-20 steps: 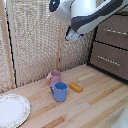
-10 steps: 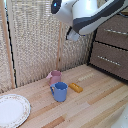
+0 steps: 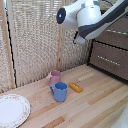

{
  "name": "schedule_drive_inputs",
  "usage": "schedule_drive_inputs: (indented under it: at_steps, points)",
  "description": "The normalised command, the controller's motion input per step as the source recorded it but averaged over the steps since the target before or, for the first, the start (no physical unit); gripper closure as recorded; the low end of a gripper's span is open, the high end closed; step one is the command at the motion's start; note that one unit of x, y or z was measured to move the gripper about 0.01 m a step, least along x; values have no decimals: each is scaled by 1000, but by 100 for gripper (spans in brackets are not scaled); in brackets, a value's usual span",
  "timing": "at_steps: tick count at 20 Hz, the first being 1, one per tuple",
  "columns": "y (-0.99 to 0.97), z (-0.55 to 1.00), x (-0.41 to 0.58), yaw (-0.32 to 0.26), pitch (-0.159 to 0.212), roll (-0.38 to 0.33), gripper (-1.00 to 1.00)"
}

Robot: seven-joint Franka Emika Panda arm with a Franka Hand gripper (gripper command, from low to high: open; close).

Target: Propose to navigate your clamp on the clench of the first drawer. Use gentle force to register to the cabinet. Send posterior your swing mandate till over it lurks, a cup of pink essence. Fortify your grip after aiming concentric with the pink cup’s periphery. Manoeuvre the pink towards the cabinet's top. Drop your compression till the cup is resting inside.

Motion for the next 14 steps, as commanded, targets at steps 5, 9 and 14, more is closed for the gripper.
schedule_drive_inputs:
  at_steps: [5,9,14]
  points:
    - [-487,-257,-193,99,0,-218,-100]
    - [-556,-176,-265,50,0,-164,-100]
    - [-726,-9,-207,47,0,-62,-100]
